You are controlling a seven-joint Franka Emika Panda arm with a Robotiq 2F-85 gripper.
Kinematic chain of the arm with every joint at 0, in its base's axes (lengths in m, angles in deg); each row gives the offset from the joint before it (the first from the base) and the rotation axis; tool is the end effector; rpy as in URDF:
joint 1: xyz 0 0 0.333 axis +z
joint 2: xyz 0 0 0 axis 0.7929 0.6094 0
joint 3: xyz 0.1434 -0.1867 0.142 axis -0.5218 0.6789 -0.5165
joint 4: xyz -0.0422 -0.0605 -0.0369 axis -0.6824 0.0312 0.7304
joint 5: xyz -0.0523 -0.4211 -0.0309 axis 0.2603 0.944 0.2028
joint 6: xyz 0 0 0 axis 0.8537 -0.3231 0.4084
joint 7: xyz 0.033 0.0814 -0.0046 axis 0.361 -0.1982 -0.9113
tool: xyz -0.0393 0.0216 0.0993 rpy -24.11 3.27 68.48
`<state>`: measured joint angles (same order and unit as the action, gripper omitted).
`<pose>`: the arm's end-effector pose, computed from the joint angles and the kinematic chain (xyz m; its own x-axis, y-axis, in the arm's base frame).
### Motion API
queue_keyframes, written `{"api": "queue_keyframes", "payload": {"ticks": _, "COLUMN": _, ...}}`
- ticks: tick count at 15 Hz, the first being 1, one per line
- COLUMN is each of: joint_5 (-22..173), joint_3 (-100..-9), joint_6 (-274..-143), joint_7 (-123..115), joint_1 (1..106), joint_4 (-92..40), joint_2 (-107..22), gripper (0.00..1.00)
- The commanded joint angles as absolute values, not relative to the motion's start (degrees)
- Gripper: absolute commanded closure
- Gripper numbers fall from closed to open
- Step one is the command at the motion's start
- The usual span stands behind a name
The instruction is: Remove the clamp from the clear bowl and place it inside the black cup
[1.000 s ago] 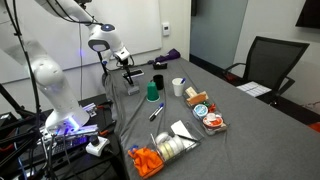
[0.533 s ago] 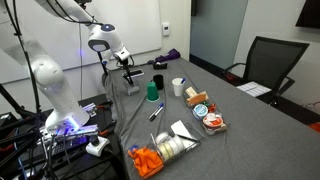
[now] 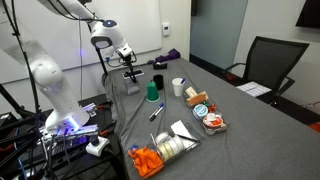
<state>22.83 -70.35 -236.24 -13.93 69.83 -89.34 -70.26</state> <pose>0.4048 0.1752 0.2403 0.8540 -0.5195 0.0277 -0.4566 -0.7740 -0.4386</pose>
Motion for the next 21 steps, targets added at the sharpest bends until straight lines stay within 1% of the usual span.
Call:
{"api": "queue_keyframes", "payload": {"ticks": 1, "joint_5": 27.5, "joint_3": -70.2, "joint_6": -230.5, "joint_7": -18.4, "joint_1": 66.7, "joint_4": -86.3, "joint_2": -71.6, "gripper": 0.99}}
{"api": "queue_keyframes", "payload": {"ticks": 3, "joint_5": 31.8, "joint_3": -70.1, "joint_6": -224.6, "joint_7": -22.0, "joint_1": 65.4, "joint_4": -85.5, "joint_2": -73.5, "gripper": 0.99}}
{"api": "queue_keyframes", "payload": {"ticks": 6, "joint_5": 33.2, "joint_3": -69.3, "joint_6": -217.0, "joint_7": -24.3, "joint_1": 64.8, "joint_4": -83.4, "joint_2": -76.7, "gripper": 0.99}}
{"api": "queue_keyframes", "payload": {"ticks": 9, "joint_5": 31.6, "joint_3": -68.7, "joint_6": -213.9, "joint_7": -25.0, "joint_1": 64.5, "joint_4": -81.1, "joint_2": -79.1, "gripper": 0.99}}
{"api": "queue_keyframes", "payload": {"ticks": 13, "joint_5": 31.6, "joint_3": -67.7, "joint_6": -214.0, "joint_7": -26.4, "joint_1": 63.0, "joint_4": -78.2, "joint_2": -79.8, "gripper": 0.99}}
{"api": "queue_keyframes", "payload": {"ticks": 21, "joint_5": 34.9, "joint_3": -66.4, "joint_6": -218.9, "joint_7": -30.2, "joint_1": 56.6, "joint_4": -74.3, "joint_2": -73.6, "gripper": 0.99}}
